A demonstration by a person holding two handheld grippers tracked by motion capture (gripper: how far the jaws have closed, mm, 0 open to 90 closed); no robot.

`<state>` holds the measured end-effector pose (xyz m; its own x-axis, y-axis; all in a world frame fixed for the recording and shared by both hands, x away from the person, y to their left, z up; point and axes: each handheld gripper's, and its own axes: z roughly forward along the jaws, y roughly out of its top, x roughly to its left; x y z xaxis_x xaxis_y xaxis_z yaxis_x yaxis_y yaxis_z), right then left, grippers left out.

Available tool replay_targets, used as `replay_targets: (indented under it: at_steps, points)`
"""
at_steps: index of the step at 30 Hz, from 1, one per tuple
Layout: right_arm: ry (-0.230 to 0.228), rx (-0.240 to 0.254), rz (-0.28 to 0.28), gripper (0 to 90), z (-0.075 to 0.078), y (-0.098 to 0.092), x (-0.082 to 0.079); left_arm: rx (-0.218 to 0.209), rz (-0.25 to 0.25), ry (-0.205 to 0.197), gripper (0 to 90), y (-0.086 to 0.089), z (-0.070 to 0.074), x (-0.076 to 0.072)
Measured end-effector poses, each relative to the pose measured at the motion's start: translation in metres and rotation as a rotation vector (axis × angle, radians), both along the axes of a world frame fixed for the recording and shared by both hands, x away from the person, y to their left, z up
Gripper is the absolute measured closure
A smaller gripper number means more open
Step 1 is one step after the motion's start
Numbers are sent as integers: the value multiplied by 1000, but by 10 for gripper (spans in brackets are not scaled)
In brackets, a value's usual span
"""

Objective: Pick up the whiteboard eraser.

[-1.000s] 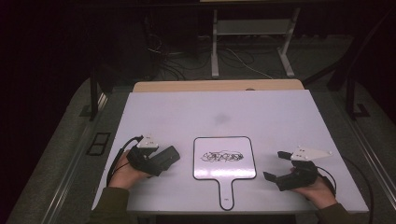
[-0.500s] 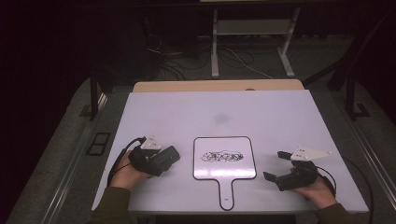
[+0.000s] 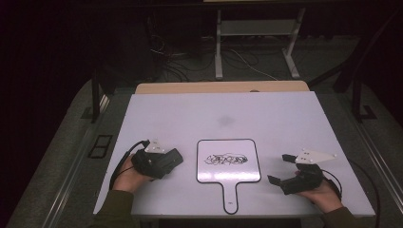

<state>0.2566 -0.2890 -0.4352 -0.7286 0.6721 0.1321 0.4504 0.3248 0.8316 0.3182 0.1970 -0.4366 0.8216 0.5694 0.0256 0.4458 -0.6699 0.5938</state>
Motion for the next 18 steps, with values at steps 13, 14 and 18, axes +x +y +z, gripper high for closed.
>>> replay_targets:
  at_steps: [13, 14, 18]
  points:
    - [-2, -3, 3, 0, 0, 0, 0, -18, -10, 21, 384, 2, 0, 1]
    - [-2, -3, 4, 0, 0, 0, 0, -19, -10, 20, 385, 2, 0, 1]
    - [-2, -2, 4, 0, 0, 0, 0, -25, -9, 21, 386, 2, 0, 1]
